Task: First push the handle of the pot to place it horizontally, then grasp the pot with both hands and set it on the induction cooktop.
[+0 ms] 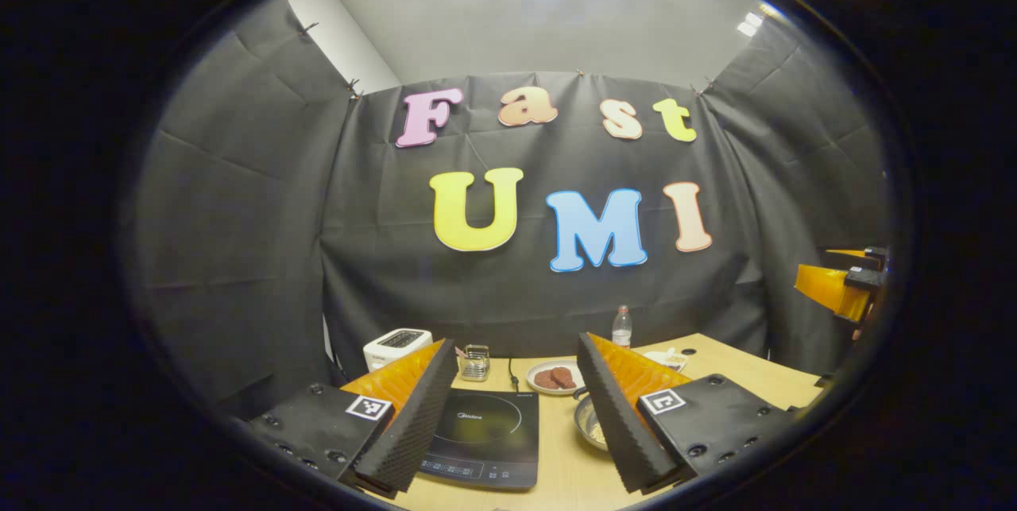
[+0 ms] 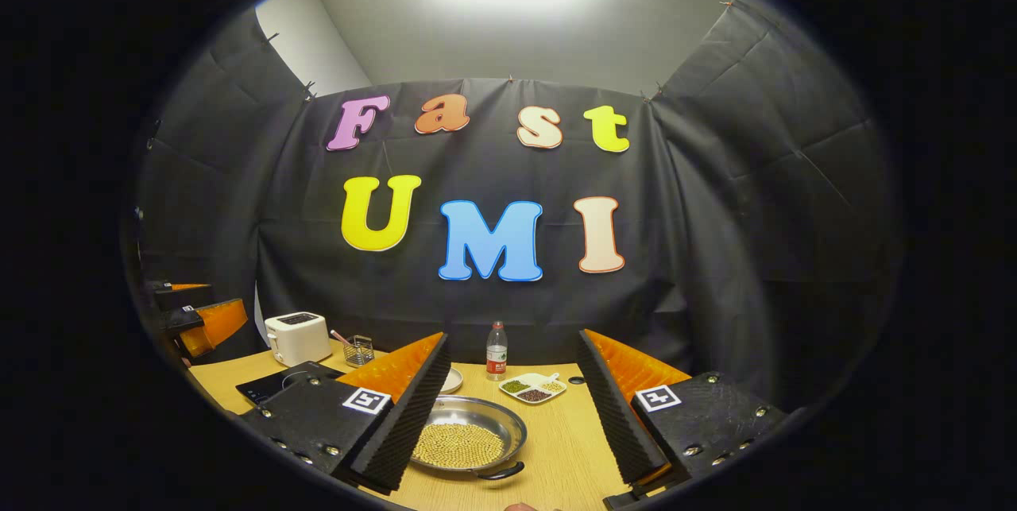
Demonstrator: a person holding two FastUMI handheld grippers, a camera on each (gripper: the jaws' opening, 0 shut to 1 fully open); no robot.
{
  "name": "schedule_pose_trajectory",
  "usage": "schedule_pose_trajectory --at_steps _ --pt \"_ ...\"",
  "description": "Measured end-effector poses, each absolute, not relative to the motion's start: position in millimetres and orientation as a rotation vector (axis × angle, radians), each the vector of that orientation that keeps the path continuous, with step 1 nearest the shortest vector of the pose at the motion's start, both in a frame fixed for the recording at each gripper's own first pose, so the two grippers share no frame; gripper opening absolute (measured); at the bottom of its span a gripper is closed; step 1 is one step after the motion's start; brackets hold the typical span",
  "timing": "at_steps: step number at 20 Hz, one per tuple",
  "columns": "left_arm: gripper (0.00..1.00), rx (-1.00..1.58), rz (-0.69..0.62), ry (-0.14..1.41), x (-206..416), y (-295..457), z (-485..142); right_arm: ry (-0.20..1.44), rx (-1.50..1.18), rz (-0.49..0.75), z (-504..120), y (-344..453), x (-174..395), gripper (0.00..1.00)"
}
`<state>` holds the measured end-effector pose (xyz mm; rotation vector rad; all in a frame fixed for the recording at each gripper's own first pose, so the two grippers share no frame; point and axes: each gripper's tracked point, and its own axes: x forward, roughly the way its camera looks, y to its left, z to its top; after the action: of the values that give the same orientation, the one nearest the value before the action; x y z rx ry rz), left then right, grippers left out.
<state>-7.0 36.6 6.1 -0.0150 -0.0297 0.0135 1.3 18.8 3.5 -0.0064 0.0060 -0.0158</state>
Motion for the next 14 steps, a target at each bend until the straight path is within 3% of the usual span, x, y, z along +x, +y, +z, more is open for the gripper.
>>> schedule_pose_trajectory --at_steps 14 --pt "0.98 -0.012 0.006 -0.028 3.8 67.9 1.4 0.024 -0.007 -0.018 -1.7 42.4 17.0 0.96"
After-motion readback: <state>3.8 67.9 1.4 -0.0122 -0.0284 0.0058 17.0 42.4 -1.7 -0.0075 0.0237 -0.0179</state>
